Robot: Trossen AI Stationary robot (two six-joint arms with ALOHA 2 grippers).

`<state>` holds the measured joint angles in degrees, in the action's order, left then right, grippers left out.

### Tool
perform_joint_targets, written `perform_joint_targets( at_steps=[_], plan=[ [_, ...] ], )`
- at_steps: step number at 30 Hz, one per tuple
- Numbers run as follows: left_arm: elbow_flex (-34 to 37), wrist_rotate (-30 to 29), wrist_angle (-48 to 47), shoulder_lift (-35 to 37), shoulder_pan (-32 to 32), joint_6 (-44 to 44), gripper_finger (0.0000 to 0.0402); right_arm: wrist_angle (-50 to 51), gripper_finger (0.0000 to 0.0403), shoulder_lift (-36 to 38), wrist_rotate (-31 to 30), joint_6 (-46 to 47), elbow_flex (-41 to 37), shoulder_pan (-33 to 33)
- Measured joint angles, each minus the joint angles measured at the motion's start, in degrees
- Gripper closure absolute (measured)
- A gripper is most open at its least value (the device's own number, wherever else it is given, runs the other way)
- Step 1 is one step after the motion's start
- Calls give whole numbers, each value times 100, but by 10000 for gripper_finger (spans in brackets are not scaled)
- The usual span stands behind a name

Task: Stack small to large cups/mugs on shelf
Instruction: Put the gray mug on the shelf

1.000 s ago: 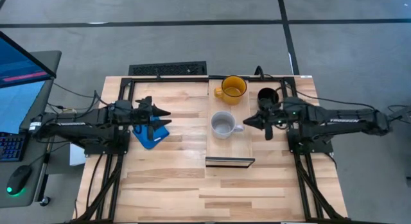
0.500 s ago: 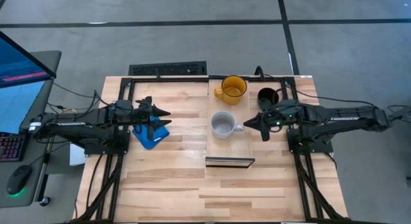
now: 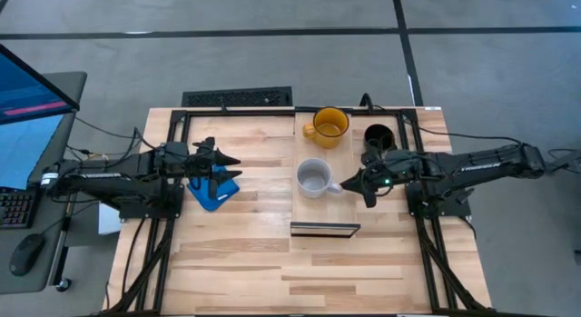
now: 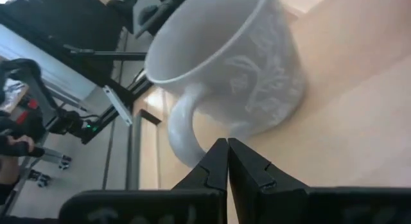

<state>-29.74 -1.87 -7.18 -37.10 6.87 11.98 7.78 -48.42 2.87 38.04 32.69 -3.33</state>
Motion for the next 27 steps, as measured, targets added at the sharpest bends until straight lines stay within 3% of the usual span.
perform_joint_targets(
  at_steps=[11,17,22,27],
  plan=[
    [0,1,2,-1,0,17,235,-996,369,-630,3,204,-2,-352],
    [-4,35,24,-78,4,624,235,-1311,369,-979,7,249,-5,-459],
    [-4,620,284,-565,3,866,235,-1535,369,-1098,18,224,-9,-457],
    [-4,593,737,-1176,3,857,235,-1599,369,-1081,102,202,-9,-456]
  ],
)
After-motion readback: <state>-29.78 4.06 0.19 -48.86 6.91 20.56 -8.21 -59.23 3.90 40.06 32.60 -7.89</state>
